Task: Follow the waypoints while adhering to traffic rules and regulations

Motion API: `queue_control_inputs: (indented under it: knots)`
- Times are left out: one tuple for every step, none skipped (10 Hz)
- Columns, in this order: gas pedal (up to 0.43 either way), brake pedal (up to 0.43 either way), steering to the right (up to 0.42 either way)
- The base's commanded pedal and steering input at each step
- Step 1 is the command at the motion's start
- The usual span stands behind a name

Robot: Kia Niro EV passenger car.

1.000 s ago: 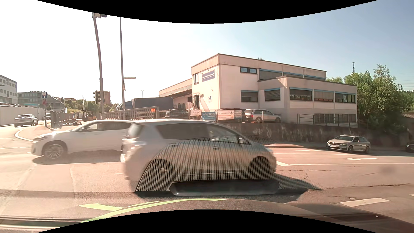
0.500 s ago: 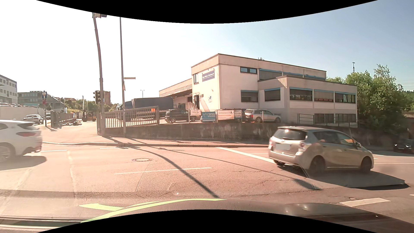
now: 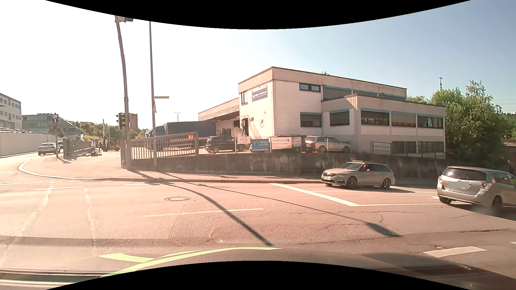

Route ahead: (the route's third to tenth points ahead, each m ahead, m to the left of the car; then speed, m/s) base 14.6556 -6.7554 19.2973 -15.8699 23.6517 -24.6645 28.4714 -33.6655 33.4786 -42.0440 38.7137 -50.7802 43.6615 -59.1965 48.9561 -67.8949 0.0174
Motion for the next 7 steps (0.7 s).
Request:
queue_control_inputs:
  knots:
    - [0.000,0.305,0.281]
    - [0.000,0.305,0.281]
    - [0.000,0.311,0.281]
    - [0.000,0.311,0.281]
    - [0.000,0.311,0.281]
    - [0.000,0.311,0.281]
    - [0.000,0.311,0.281]
